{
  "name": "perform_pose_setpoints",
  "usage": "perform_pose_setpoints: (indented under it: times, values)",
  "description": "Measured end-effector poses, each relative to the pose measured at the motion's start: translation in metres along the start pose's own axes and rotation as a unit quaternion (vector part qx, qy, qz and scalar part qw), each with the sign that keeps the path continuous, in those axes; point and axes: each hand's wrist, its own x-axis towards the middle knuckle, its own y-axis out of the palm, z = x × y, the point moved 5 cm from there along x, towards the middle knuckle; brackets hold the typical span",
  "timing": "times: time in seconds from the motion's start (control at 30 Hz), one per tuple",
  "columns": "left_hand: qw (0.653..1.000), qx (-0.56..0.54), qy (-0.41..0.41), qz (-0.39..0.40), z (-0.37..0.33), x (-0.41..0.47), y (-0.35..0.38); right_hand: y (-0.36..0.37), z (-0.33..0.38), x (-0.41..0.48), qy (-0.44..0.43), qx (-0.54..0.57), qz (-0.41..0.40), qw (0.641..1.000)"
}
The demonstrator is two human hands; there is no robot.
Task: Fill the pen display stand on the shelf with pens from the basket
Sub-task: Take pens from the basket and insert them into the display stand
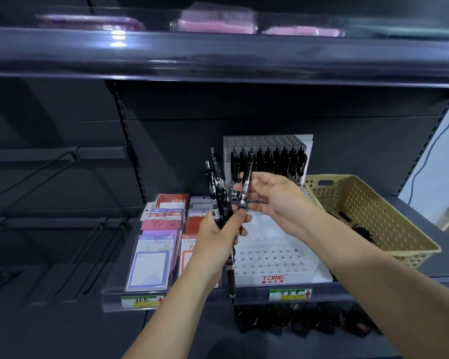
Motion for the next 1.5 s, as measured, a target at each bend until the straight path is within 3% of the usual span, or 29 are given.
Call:
perform_pose_setpoints:
  times: [0.17,0.37,0.57,0.73,1.03,1.5]
  values:
    - [1.0,0.012,-0.006,0.012,-0.003,-0.004,0.007,-0.009,0.002,-0.004,-0.014,-0.007,0.001,1.0]
    - [0.996,0.071,-0.042,-0.04,0.005,0.004,0.003,-0.048,0.031,-0.008,-0.066,-0.088,-0.114,0.987]
    - [0.998,0.039,-0.028,-0.05,0.0,0.011,0.004,-0.087,0.061,-0.003,-0.177,-0.246,-0.271,0.914]
    - [0.998,0.032,-0.015,-0.055,-0.002,0.014,0.007,-0.085,0.054,0.007,-0.19,-0.326,-0.285,0.881]
    - [0.997,0.036,-0.012,-0.062,0.004,0.018,-0.001,-0.079,0.044,0.024,-0.192,-0.314,-0.272,0.889]
    - [0.997,-0.028,-0.018,-0.068,0.005,0.022,-0.003,-0.077,0.013,0.035,-0.137,-0.386,-0.238,0.881]
